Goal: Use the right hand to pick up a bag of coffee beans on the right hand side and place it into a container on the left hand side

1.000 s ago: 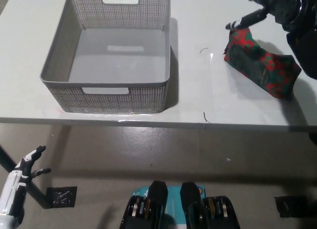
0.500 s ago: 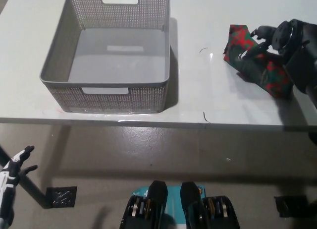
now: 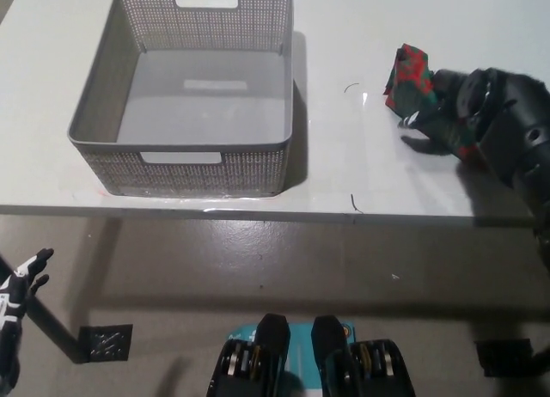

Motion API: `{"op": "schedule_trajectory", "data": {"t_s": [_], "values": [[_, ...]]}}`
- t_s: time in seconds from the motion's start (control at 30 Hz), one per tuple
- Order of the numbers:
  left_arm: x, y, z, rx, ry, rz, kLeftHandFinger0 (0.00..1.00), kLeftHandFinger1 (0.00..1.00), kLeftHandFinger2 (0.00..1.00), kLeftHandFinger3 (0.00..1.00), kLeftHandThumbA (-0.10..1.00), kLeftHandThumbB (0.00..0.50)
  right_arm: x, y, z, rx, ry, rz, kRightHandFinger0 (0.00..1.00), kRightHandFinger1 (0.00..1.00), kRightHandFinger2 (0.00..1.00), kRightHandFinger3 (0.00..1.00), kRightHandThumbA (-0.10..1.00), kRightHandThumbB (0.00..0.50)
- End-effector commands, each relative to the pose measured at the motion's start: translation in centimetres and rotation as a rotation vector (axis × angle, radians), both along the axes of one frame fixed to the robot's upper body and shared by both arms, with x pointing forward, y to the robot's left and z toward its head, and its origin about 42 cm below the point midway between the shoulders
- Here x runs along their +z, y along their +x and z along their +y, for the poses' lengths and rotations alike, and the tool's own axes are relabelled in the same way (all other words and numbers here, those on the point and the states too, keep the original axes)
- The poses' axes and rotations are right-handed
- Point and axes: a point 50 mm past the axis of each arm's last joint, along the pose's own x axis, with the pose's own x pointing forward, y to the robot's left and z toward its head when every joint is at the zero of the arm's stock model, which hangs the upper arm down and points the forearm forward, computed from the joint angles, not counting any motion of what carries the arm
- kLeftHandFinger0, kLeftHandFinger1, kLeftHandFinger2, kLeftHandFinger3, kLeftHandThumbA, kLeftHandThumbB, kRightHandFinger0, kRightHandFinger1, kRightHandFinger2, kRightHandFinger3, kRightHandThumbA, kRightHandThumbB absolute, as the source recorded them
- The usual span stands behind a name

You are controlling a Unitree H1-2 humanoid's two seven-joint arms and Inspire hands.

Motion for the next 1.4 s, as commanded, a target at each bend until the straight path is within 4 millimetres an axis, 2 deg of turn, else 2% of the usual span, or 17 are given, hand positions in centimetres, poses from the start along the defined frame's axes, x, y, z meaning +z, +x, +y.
{"op": "schedule_trajectory", "data": {"t_s": [0.0, 0.37, 0.4, 0.43, 0.47, 0.53, 0.63, 0.7, 0.83, 0.9, 1.0, 1.03, 1.07, 1.17, 1.2, 1.27, 1.37], "values": [[2.2, 0.4, 0.9, -0.02, 0.021, -0.058, 1.0, 1.0, 1.0, 1.0, 1.0, 0.5, -3.5, -1.0, 1.3, 0.032, -0.011, 0.051, 1.0, 1.0, 1.0, 1.0, 0.74, 0.5], [2.5, 0.6, 1.0, -0.012, 0.04, -0.063, 1.0, 1.0, 1.0, 1.0, 1.0, 0.5, -7.2, -2.3, 0.2, -0.007, -0.031, -0.009, 1.0, 1.0, 1.0, 1.0, 0.59, 0.5], [2.5, 0.8, 1.1, -0.017, 0.042, -0.067, 1.0, 1.0, 1.0, 1.0, 1.0, 0.5, -7.6, -2.4, -0.5, -0.033, -0.026, -0.156, 1.0, 1.0, 1.0, 1.0, 0.27, 0.219], [2.6, 0.8, 1.1, -0.017, 0.046, -0.069, 1.0, 1.0, 1.0, 1.0, 1.0, 0.5, -7.7, -2.5, -0.8, -0.039, -0.032, -0.243, 0.54, 0.55, 0.68, 1.0, -0.05, 0.248], [2.7, 0.9, 1.1, -0.018, 0.042, -0.068, 1.0, 1.0, 1.0, 1.0, 1.0, 0.5, -7.7, -2.6, -1.0, -0.046, -0.011, -0.298, 0.34, 0.4, 0.54, 0.85, -0.09, 0.229], [2.7, 1.0, 1.1, -0.018, 0.04, -0.068, 1.0, 1.0, 1.0, 1.0, 1.0, 0.5, -7.7, -2.6, -1.1, -0.05, -0.001, -0.322, 0.16, 0.22, 0.36, 0.69, -0.1, 0.216], [2.8, 1.1, 1.1, -0.022, 0.043, -0.071, 1.0, 1.0, 1.0, 1.0, 1.0, 0.5, -7.4, -2.6, -1.7, -0.072, 0.071, -0.406, 0.06, 0.16, 0.27, 0.45, -0.1, 0.259], [2.8, 1.1, 1.1, -0.024, 0.035, -0.066, 1.0, 1.0, 1.0, 1.0, 1.0, 0.5, -7.2, -2.6, -1.8, -0.068, 0.094, -0.444, 0.21, 0.3, 0.4, 0.45, -0.1, 0.284], [2.7, 1.1, 1.1, -0.017, 0.044, -0.059, 1.0, 1.0, 1.0, 1.0, 1.0, 0.5, -6.4, -2.3, -1.5, -0.062, 0.125, -0.494, 0.2, 0.26, 0.37, 0.42, -0.1, 0.259], [2.7, 1.1, 1.1, -0.017, 0.048, -0.058, 1.0, 1.0, 1.0, 1.0, 1.0, 0.5, -5.4, -1.9, -1.0, -0.052, 0.14, -0.524, 0.26, 0.34, 0.49, 0.6, -0.1, 0.239], [2.6, 1.1, 1.0, -0.018, 0.05, -0.058, 1.0, 1.0, 1.0, 1.0, 1.0, 0.5, -5.0, -1.8, -0.8, -0.046, 0.149, -0.551, 0.19, 0.28, 0.44, 0.59, -0.1, 0.223], [2.6, 1.1, 1.0, -0.018, 0.05, -0.059, 1.0, 1.0, 1.0, 1.0, 1.0, 0.5, -4.2, -1.6, -0.6, -0.038, 0.173, -0.587, 0.09, 0.19, 0.36, 0.57, -0.1, 0.227], [2.7, 1.2, 0.9, -0.017, 0.052, -0.06, 1.0, 1.0, 1.0, 1.0, 1.0, 0.5, -2.3, -1.0, 0.0, -0.022, 0.216, -0.652, 0.09, 0.2, 0.35, 0.55, -0.1, 0.24], [2.7, 1.2, 0.9, -0.017, 0.054, -0.061, 1.0, 1.0, 1.0, 1.0, 1.0, 0.5, -2.1, -0.9, 0.0, -0.02, 0.222, -0.66, 0.09, 0.2, 0.35, 0.54, -0.1, 0.24], [2.7, 1.1, 1.0, -0.019, 0.058, -0.056, 1.0, 1.0, 1.0, 1.0, 1.0, 0.5, 0.5, -0.3, 0.5, -0.022, 0.291, -0.716, 0.02, 0.1, 0.27, 0.42, -0.1, 0.26], [2.7, 1.2, 1.0, -0.015, 0.062, -0.051, 1.0, 1.0, 1.0, 1.0, 1.0, 0.5, 4.0, 0.4, 1.0, 0.008, 0.318, -0.823, 0.0, 0.01, 0.18, 0.31, -0.1, 0.182], [2.7, 1.2, 1.0, -0.014, 0.062, -0.051, 1.0, 1.0, 1.0, 1.0, 1.0, 0.5, 5.4, 0.6, 1.1, 0.022, 0.319, -0.857, 0.0, 0.23, 0.61, 0.34, -0.1, 0.176]]}}
